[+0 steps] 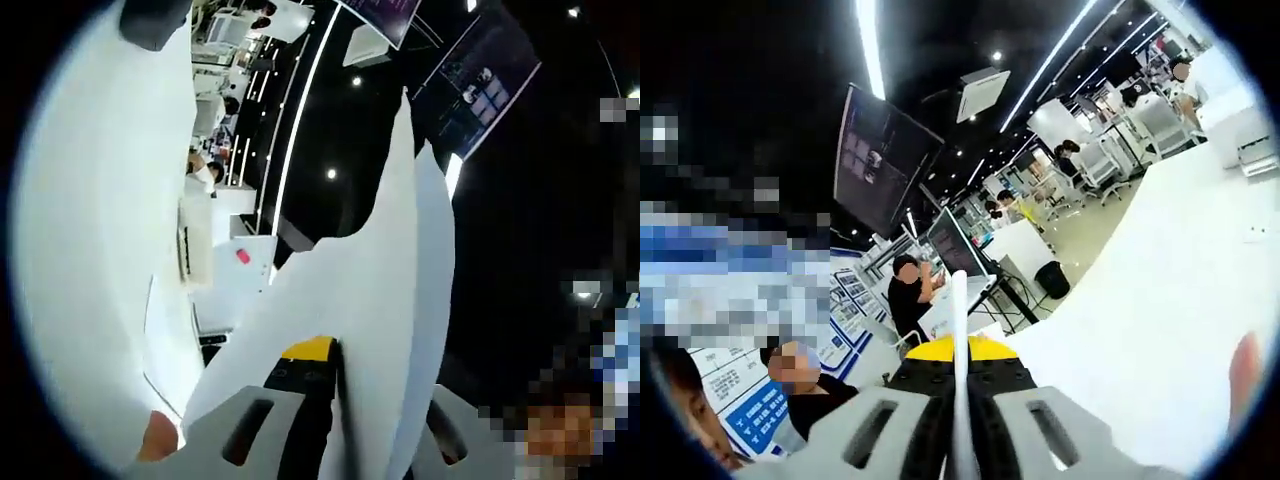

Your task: Organize the stack of printing papers by aligning and flattening the scattered papers on the table

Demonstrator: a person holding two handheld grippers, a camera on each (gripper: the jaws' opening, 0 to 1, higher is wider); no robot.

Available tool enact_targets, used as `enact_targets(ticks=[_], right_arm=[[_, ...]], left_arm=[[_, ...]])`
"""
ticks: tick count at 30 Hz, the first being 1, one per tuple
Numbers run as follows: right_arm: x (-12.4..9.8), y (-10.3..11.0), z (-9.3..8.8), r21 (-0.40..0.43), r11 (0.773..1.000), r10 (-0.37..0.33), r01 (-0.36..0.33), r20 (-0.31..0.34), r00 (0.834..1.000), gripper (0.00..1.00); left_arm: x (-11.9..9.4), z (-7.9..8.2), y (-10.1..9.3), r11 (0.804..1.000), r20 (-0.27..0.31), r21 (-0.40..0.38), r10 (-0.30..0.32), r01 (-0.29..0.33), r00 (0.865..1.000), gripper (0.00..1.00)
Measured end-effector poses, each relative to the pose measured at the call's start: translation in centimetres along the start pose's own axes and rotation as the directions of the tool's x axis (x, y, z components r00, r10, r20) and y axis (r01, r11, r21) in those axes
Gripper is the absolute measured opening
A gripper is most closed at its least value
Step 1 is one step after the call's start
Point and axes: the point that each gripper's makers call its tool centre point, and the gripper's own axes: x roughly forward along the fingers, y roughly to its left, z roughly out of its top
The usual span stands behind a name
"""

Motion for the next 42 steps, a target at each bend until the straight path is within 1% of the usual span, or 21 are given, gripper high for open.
enact_targets(ticks=[2,5,13,14,18,23,28,31,34,37,39,42], right_arm=[[0.1,0.2,-0.5,0.010,1.000,0.004,-0.004,-0.005,1.000,0.00],[0.5,0.1,-0.8,0.016,1.000,0.006,-0.006,-0.015,1.000,0.00],[1.6,0.0,-1.5,0.039,0.999,0.024,-0.022,-0.049,0.999,0.00],[1.8,0.2,-2.0,0.039,0.999,0.027,-0.025,-0.056,0.998,0.00],[2.2,0.3,-2.8,0.038,0.999,0.038,-0.036,-0.068,0.997,0.00],[2.8,0.6,-4.1,0.055,0.997,0.052,-0.047,-0.095,0.994,0.00],[3.3,0.8,-5.2,0.057,0.997,0.061,-0.054,-0.121,0.991,0.00],[3.3,0.7,-5.2,0.059,0.997,0.060,-0.053,-0.112,0.992,0.00],[3.2,0.5,-4.9,0.051,0.997,0.056,-0.051,-0.107,0.993,0.00],[3.2,0.8,-5.1,0.059,0.997,0.056,-0.050,-0.116,0.992,0.00],[3.3,1.2,-5.3,0.037,0.998,0.059,-0.054,-0.129,0.990,0.00],[3.6,1.5,-5.4,0.025,0.998,0.060,-0.057,-0.139,0.988,0.00]], left_arm=[[0.0,0.0,0.1,1.000,0.001,-0.004,0.003,-0.003,1.000,0.11],[0.0,0.0,0.3,1.000,-0.001,-0.002,0.009,-0.009,1.000,0.11],[0.1,0.4,0.6,1.000,0.006,-0.019,0.001,-0.001,1.000,0.11],[0.1,0.4,0.6,1.000,0.007,-0.020,0.002,-0.002,1.000,0.11],[0.1,0.8,0.5,1.000,0.015,-0.021,-0.001,0.001,1.000,0.10],[0.2,1.0,0.3,1.000,0.016,-0.015,-0.005,0.005,1.000,0.11],[0.4,0.9,-0.2,1.000,0.008,-0.003,-0.018,0.018,1.000,0.11],[0.4,1.1,-0.4,1.000,0.008,0.016,-0.019,0.019,1.000,0.11],[0.4,0.8,-0.5,1.000,0.001,0.018,-0.019,0.018,1.000,0.15],[0.5,0.4,-0.7,0.999,-0.012,0.028,-0.021,0.021,1.000,0.17],[0.6,0.4,-0.5,0.999,-0.012,0.034,-0.011,0.012,1.000,0.18],[0.5,0.4,-0.4,0.999,-0.003,0.034,-0.004,0.004,1.000,0.18]])
